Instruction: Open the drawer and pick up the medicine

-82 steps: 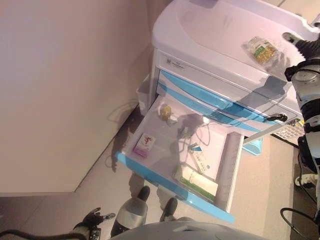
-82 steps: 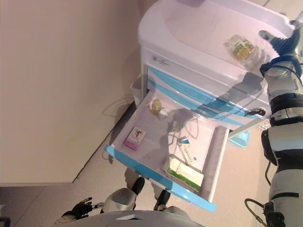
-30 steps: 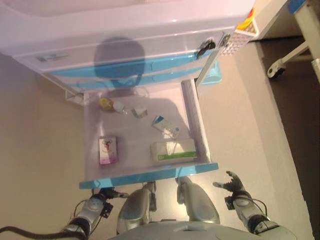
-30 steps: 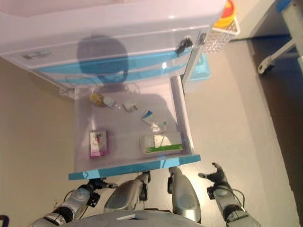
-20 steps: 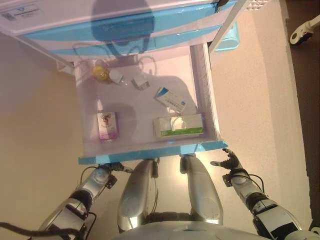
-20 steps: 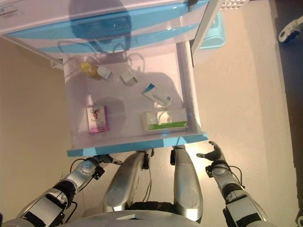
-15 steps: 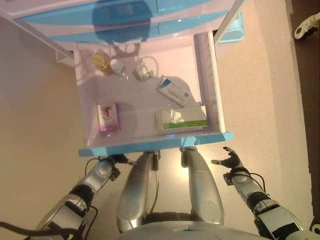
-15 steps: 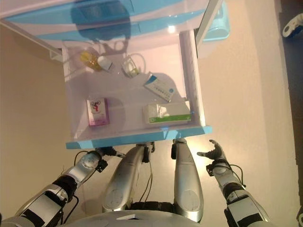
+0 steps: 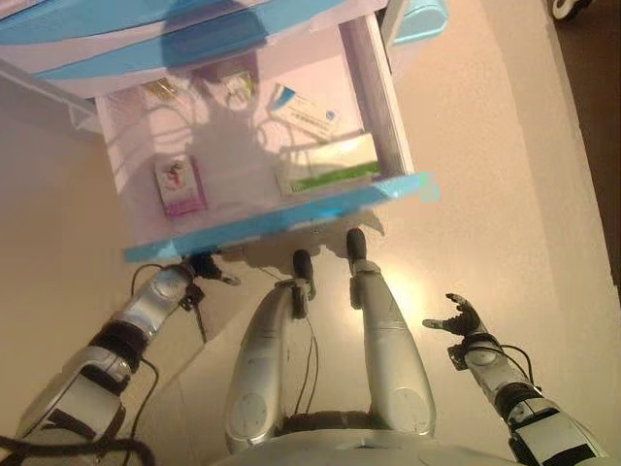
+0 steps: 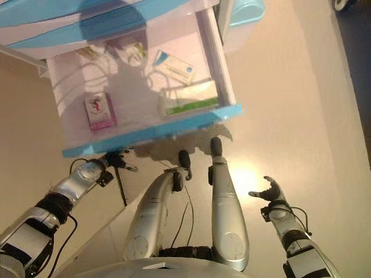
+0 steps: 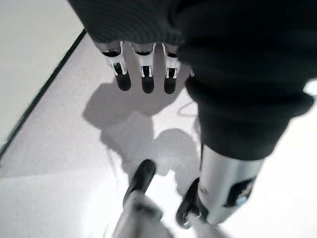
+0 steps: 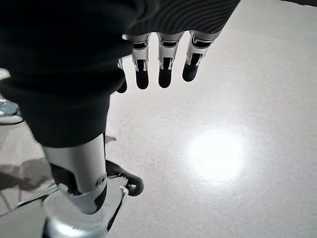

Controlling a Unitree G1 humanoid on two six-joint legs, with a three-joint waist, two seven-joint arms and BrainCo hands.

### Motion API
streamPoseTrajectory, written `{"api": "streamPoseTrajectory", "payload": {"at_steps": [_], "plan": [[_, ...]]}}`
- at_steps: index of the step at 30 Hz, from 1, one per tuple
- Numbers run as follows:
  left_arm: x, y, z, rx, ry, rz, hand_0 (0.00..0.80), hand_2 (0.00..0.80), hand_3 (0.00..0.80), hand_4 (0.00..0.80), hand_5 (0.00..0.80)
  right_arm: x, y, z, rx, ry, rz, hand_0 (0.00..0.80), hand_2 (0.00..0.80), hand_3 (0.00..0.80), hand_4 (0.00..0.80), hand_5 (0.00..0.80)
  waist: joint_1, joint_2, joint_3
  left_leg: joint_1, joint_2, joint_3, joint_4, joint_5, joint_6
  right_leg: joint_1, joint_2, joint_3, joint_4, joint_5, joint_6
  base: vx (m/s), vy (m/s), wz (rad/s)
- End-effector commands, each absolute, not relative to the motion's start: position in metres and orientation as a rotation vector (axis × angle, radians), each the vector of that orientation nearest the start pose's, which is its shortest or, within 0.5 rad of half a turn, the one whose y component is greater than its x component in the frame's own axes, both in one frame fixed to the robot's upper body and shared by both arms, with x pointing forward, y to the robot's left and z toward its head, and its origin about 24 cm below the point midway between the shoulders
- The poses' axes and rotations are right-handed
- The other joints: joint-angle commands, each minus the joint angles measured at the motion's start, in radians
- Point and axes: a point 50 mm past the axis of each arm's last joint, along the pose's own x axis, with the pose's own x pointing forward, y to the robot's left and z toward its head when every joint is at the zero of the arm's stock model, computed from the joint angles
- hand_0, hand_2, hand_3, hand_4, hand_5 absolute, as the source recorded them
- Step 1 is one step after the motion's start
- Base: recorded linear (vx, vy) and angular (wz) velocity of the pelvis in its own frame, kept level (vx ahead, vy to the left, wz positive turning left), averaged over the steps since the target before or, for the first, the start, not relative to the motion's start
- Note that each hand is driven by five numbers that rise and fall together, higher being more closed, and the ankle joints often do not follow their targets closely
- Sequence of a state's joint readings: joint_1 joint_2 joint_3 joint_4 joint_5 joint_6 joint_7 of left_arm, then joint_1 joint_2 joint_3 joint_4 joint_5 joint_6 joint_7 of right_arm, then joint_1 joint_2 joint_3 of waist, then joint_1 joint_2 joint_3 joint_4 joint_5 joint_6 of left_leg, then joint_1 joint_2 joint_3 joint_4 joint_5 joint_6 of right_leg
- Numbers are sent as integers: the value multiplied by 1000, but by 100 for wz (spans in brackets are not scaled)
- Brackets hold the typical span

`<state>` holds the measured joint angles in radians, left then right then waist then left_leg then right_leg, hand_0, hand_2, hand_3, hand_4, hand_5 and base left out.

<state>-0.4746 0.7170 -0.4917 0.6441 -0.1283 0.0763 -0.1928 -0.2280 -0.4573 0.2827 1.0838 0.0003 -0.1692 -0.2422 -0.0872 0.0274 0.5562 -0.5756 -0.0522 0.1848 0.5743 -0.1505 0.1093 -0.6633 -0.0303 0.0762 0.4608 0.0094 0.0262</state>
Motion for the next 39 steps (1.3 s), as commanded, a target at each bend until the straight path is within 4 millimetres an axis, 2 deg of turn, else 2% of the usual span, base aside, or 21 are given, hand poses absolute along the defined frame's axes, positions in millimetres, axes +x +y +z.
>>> {"api": "streamPoseTrajectory", "payload": {"at_steps": [1, 3, 4, 8, 10, 13, 15, 17, 20, 22, 25, 27, 28, 32, 35, 39], "plan": [[346, 295, 107, 661, 292, -67, 0, 0, 0, 0, 0, 192, -312, -81, -697, 705, -206, 0, 0, 0, 0, 0, -48, 33, -36, 13, -49, -23, -24, -24, 10, 27, 26, -41, 100, -74, -25, 69, 102, -23], [354, 306, 127, 610, 275, -5, 0, 0, 0, 0, 0, 191, -311, -82, -707, 704, -190, 0, 0, 0, 0, 0, -63, 24, -36, 19, -42, -11, -19, -33, 13, 25, 29, -27, 95, -68, -19, 76, 109, -21], [360, 315, 144, 595, 258, 48, 0, 0, 0, 0, 0, 191, -309, -82, -715, 700, -177, 0, 0, 0, 0, 0, -77, 17, -36, 22, -37, -1, -18, -38, 14, 23, 31, -18, 89, -63, -15, 56, 88, -25], [365, 333, 175, 579, 211, 174, 0, 0, 0, 0, 0, 193, -307, -82, -725, 691, -165, 0, 0, 0, 0, 0, -99, 4, -36, 23, -33, 15, -18, -43, 14, 19, 38, 1, 67, -47, -7, 42, 76, -23], [365, 347, 200, 603, 139, 312, 0, 0, 0, 0, 0, 194, -305, -81, -733, 681, -158, 0, 0, 0, 0, 0, -113, -4, -36, 27, -33, 23, -20, -46, 12, 19, 44, 15, 49, -35, -2, 61, 68, -16], [358, 367, 245, 683, -48, 620, 0, 0, 0, 0, 0, 194, -300, -83, -735, 666, -138, 0, 0, 0, 0, 0, -127, -19, -36, 29, -32, 25, -18, -54, 11, 20, 52, 32, 25, -18, 8, 45, 28, -19], [355, 369, 264, 705, -141, 729, 0, 0, 0, 0, 0, 192, -293, -86, -726, 656, -121, 0, 0, 0, 0, 0, -129, -32, -36, 28, -28, 27, -17, -58, 10, 24, 56, 36, 5, -5, 13, 8, -30, -11], [356, 364, 266, 712, -177, 771, 0, 0, 0, 0, 0, 193, -287, -88, -715, 650, -118, 0, 0, 0, 0, 0, -122, -39, -36, 27, -29, 24, -24, -57, 11, 28, 59, 32, -6, 0, 17, -10, -41, -8], [360, 359, 259, 689, -161, 744, 0, 0, 0, 0, 0, 195, -281, -90, -705, 648, -107, 0, 0, 0, 0, 0, -116, -47, -36, 36, -32, 17, -35, -57, 12, 36, 64, 31, -18, 6, 22, -3, -23, -11], [364, 355, 242, 639, -99, 641, 0, 0, 0, 0, 0, 197, -276, -91, -695, 644, -95, 0, 0, 0, 0, 0, -109, -52, -36, 43, -31, 12, -43, -58, 13, 42, 64, 29, -27, 12, 28, -12, -43, -7], [368, 339, 191, 497, 39, 376, 0, 0, 0, 0, 0, 200, -270, -91, -690, 641, -85, 0, 0, 0, 0, 0, -94, -46, -36, 67, -36, 0, -75, -50, 14, 61, 62, 28, -48, 17, 33, -14, -38, -8], [364, 320, 150, 390, 104, 180, 0, 0, 0, 0, 0, 200, -271, -92, -689, 650, -92, 0, 0, 0, 0, 0, -78, -33, -36, 97, -45, -14, -109, -37, 14, 86, 58, 24, -65, 19, 36, 13, -38, -2], [359, 310, 125, 318, 155, 89, 0, 0, 0, 0, 0, 199, -273, -92, -685, 657, -101, 0, 0, 0, 0, 0, -68, -25, -36, 115, -51, -23, -128, -29, 14, 102, 55, 19, -74, 20, 36, 23, -50, 4], [331, 287, 62, 172, 220, -54, 0, 0, 0, 0, 0, 196, -275, -93, -679, 671, -110, 0, 0, 0, 0, 0, -30, -9, -36, 200, -60, -53, -195, -5, 8, 188, 34, -11, -119, 19, 37, 29, -74, 10], [303, 275, 19, 43, 281, -88, 0, 0, 0, 0, 0, 191, -272, -98, -677, 683, -98, 0, 0, 0, 0, 0, 0, -4, -48, 268, -61, -75, -257, 20, -5, 265, 19, -40, -163, 14, 35, 26, -118, 24], [261, 258, -38, -6, 410, -74, 0, 0, 0, 0, 0, 184, -268, -104, -663, 707, -77, 0, 0, 0, 0, 0, 41, -10, -105, 332, -61, -112, -355, 69, -29, 357, 11, -76, -232, 6, 28, 26, -166, 24]]}}
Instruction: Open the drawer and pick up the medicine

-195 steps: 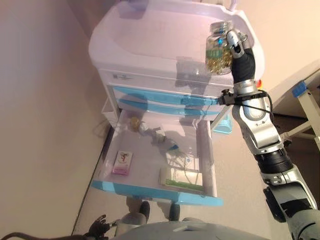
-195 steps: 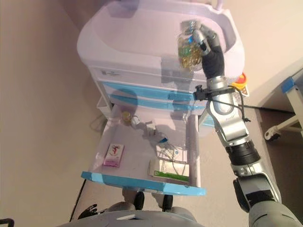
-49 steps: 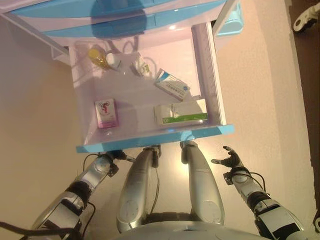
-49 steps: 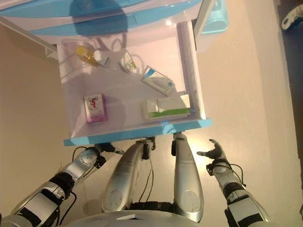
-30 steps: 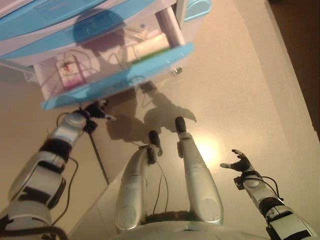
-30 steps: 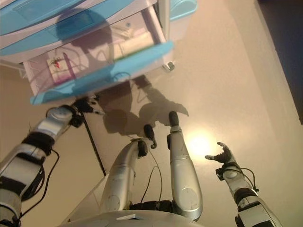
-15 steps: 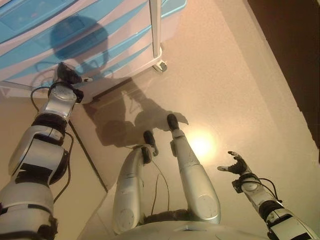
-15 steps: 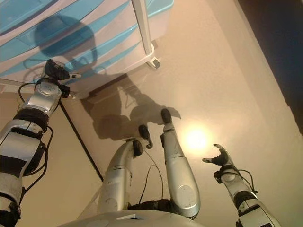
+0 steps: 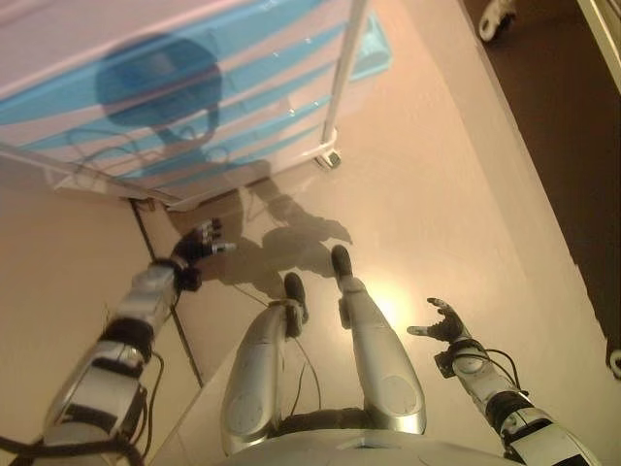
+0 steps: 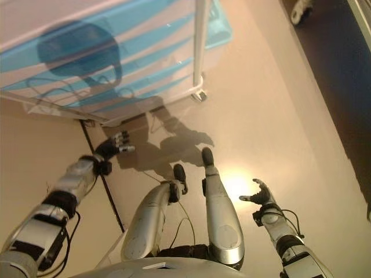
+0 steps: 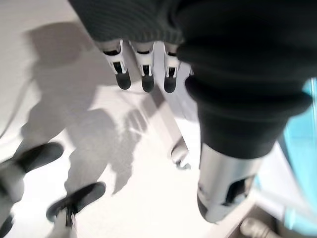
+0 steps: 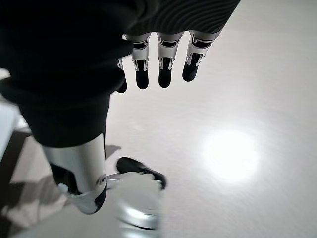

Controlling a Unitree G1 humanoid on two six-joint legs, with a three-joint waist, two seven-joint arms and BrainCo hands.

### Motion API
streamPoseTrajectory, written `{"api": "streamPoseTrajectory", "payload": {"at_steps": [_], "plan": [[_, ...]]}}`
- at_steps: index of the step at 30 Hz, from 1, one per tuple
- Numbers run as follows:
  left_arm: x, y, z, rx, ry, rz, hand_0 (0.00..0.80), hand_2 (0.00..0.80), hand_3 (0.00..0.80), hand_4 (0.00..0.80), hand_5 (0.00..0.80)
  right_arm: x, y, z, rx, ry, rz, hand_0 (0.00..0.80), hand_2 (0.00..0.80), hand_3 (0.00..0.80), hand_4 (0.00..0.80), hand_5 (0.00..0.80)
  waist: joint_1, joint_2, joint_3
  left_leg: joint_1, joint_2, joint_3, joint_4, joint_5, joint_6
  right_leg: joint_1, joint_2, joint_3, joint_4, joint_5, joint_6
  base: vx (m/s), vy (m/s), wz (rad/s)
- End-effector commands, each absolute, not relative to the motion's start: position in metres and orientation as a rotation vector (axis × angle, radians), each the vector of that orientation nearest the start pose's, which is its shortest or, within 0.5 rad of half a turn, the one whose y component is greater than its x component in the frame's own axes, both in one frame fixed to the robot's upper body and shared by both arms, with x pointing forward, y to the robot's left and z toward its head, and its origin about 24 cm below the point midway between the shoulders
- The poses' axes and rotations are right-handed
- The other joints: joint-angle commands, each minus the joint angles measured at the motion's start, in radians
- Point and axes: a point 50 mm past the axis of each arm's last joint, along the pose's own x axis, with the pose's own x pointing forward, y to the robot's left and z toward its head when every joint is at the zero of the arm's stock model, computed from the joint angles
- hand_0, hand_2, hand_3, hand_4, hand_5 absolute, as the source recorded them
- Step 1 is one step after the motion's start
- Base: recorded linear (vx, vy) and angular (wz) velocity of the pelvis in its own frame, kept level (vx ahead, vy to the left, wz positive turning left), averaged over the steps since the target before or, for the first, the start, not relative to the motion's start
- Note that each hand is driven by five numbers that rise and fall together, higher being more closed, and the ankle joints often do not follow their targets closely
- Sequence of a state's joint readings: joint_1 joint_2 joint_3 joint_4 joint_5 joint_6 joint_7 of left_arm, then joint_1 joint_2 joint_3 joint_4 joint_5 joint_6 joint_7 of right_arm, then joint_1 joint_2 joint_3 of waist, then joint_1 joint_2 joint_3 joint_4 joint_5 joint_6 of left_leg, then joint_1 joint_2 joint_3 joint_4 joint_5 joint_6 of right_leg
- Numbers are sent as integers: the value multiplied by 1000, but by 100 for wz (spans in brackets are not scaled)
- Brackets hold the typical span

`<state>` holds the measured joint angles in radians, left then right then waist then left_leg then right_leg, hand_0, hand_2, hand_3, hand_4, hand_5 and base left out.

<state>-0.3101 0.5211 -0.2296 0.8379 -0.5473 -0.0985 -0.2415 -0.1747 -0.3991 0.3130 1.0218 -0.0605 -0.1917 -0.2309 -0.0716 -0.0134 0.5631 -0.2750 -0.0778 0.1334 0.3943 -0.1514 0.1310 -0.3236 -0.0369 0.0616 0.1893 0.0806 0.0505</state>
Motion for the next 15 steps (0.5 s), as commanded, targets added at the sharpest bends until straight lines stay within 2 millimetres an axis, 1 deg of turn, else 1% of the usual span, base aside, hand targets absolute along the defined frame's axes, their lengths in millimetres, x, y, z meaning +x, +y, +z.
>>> {"api": "streamPoseTrajectory", "payload": {"at_steps": [1, 4, 7, 11, 12, 14, 15], "plan": [[249, 256, -52, -25, 460, -53, 0, 0, 0, 0, 0, 183, -267, -106, -664, 715, -62, 0, 0, 0, 0, 0, 37, 29, -132, 53, -33, -72, -204, 83, -59, 48, 18, -72, 20, -72, -1, 37, -163, 26], [218, 254, -82, -61, 563, 22, 0, 0, 0, 0, 0, 174, -265, -112, -652, 754, -18, 0, 0, 0, 0, 0, 57, 23, -194, 111, -23, -102, -266, 107, -80, 134, 28, -103, -26, -95, -20, 60, -171, 30], [194, 254, -100, -97, 632, 86, 0, 0, 0, 0, 0, 163, -259, -120, -583, 803, 19, 0, 0, 0, 0, 0, 70, 21, -251, 162, -12, -128, -308, 122, -97, 205, 39, -138, -52, -121, -36, 36, -167, 31], [174, 252, -113, -176, 671, 139, 0, 0, 0, 0, 0, 146, -249, -132, -428, 878, 66, 0, 0, 0, 0, 0, 88, 19, -314, 199, -5, -158, -315, 125, -114, 270, 43, -172, -78, -135, -50, 35, -139, 36], [167, 250, -117, -186, 676, 156, 0, 0, 0, 0, 0, 140, -244, -136, -365, 912, 76, 0, 0, 0, 0, 0, 96, 17, -334, 209, -4, -166, -315, 125, -120, 288, 41, -183, -89, -137, -53, 60, -106, 33], [157, 245, -124, -168, 718, 186, 0, 0, 0, 0, 0, 131, -234, -143, -239, 965, 84, 0, 0, 0, 0, 0, 110, 9, -365, 225, -3, -175, -317, 124, -125, 316, 40, -197, -106, -137, -56, 33, -111, 34], [153, 241, -128, -155, 738, 162, 0, 0, 0, 0, 0, 128, -230, -146, -188, 982, 86, 0, 0, 0, 0, 0, 115, 6, -376, 231, -1, -177, -320, 125, -128, 327, 40, -204, -113, -137, -57, 14, -99, 19]]}}
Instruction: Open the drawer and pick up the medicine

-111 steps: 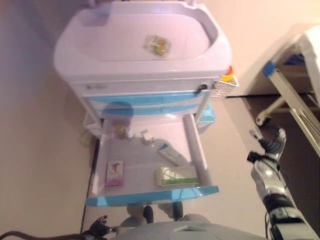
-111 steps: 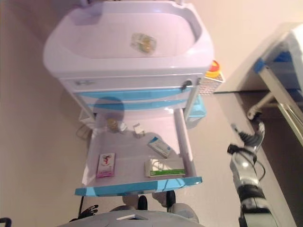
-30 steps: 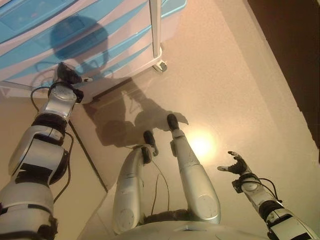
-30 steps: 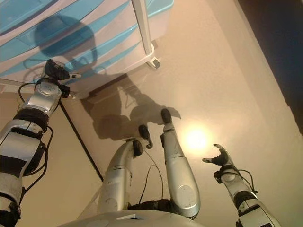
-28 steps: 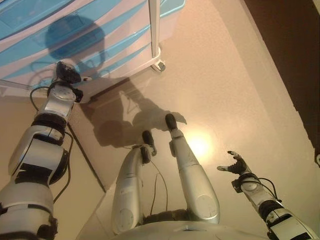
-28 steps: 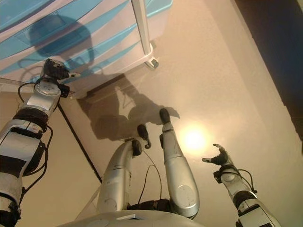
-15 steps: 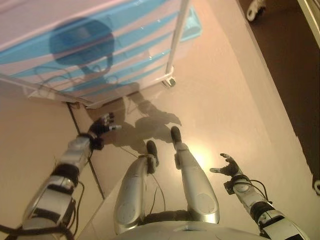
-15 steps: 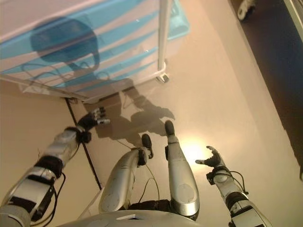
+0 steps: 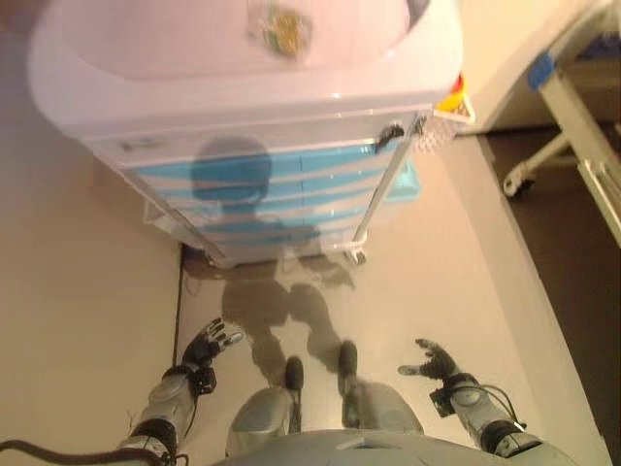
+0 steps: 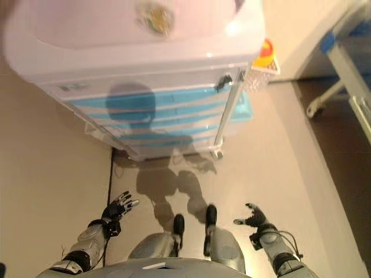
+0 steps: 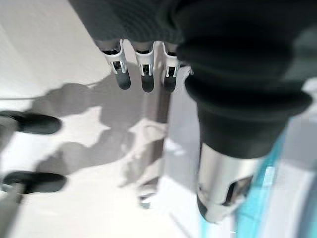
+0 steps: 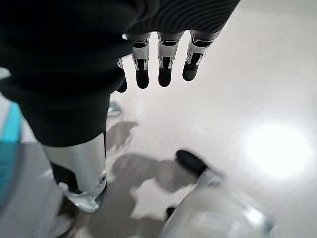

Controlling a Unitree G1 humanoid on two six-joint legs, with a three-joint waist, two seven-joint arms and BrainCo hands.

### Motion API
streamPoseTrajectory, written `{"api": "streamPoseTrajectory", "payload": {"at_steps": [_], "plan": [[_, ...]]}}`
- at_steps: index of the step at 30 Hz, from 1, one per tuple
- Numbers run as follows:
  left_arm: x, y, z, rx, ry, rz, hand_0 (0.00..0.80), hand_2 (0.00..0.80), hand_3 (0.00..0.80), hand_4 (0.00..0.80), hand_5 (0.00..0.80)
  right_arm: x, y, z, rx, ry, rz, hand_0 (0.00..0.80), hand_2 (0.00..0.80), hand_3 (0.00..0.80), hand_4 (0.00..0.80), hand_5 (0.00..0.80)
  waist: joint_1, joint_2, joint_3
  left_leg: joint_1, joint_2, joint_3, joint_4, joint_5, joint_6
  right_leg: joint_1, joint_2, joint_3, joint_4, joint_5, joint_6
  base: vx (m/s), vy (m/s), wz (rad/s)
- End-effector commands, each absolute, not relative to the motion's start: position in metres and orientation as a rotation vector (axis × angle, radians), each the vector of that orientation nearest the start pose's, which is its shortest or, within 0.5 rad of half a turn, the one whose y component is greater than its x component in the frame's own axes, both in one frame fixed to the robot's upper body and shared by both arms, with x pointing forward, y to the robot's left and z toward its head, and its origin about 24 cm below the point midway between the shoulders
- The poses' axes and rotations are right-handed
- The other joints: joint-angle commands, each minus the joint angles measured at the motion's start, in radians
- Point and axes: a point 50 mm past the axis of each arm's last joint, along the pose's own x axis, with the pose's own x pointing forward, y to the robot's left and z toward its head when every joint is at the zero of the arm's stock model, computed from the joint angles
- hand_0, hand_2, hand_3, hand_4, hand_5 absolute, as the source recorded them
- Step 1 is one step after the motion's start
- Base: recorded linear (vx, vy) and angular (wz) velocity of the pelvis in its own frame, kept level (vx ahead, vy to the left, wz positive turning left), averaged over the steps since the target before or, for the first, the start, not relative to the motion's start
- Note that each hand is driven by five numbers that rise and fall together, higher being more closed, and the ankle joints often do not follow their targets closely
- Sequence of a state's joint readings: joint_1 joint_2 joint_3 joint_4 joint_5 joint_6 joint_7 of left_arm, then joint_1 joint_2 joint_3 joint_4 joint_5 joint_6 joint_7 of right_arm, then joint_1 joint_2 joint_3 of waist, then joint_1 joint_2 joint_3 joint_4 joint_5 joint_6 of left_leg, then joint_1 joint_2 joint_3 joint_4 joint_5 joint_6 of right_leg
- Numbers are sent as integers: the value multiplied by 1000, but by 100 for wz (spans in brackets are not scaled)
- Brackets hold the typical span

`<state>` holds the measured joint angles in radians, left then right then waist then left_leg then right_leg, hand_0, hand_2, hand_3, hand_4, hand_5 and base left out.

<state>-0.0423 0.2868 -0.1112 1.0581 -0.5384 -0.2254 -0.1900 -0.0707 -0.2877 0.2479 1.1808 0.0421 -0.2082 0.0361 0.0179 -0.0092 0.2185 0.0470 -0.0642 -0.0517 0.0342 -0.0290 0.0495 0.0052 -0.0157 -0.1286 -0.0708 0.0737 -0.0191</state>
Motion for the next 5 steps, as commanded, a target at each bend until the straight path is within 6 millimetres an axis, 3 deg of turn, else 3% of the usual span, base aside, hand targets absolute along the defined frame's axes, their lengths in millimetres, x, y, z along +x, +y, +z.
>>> {"api": "streamPoseTrajectory", "payload": {"at_steps": [1, 5], "plan": [[147, 238, -131, -151, 760, 159, 0, 0, 0, 0, 0, 126, -228, -147, -144, 996, 86, 0, 0, 0, 0, 0, 31, 0, -42, -84, -13, 4, 36, 4, -49, 11, 19, -20, 140, -132, 12, 11, -68, 12], [132, 224, -142, -149, 844, 81, 0, 0, 0, 0, 0, 122, -220, -151, -108, 1010, 116, 0, 0, 0, 0, 0, 36, -4, -69, -65, -12, -4, 28, 2, -55, 39, 21, -26, 119, -133, 11, -8, -34, 12]]}}
